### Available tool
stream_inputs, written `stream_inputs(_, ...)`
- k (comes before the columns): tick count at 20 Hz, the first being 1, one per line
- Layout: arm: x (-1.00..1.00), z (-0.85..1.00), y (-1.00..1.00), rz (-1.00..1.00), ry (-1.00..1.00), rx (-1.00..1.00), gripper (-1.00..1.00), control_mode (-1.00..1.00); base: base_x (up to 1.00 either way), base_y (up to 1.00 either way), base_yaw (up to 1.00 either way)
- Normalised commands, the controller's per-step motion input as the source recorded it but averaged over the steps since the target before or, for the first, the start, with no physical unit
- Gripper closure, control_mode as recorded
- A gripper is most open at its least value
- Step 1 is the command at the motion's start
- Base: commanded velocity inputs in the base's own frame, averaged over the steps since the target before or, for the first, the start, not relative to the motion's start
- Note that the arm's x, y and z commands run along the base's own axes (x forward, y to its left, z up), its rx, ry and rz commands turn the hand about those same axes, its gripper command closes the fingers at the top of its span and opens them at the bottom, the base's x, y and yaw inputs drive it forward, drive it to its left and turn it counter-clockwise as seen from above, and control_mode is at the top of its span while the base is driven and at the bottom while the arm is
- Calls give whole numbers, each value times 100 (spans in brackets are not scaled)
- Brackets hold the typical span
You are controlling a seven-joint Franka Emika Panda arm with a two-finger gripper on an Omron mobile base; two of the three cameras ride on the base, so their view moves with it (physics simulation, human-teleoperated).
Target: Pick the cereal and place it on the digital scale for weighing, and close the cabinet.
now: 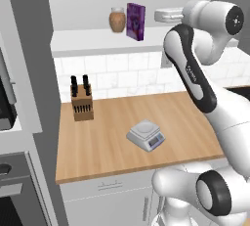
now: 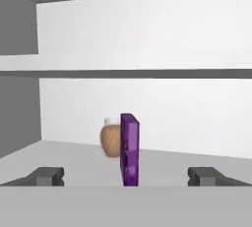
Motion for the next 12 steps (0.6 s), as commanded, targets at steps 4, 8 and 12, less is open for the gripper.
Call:
stream_inputs(4, 40, -6, 0, 0, 0, 0, -100, -100, 0, 0, 0)
stream_inputs(8, 46, -16, 2, 0, 0, 0, -100, -100, 0, 0, 0)
stream_inputs(12, 57, -19, 13, 0, 0, -1, -100, -100, 0, 0, 0)
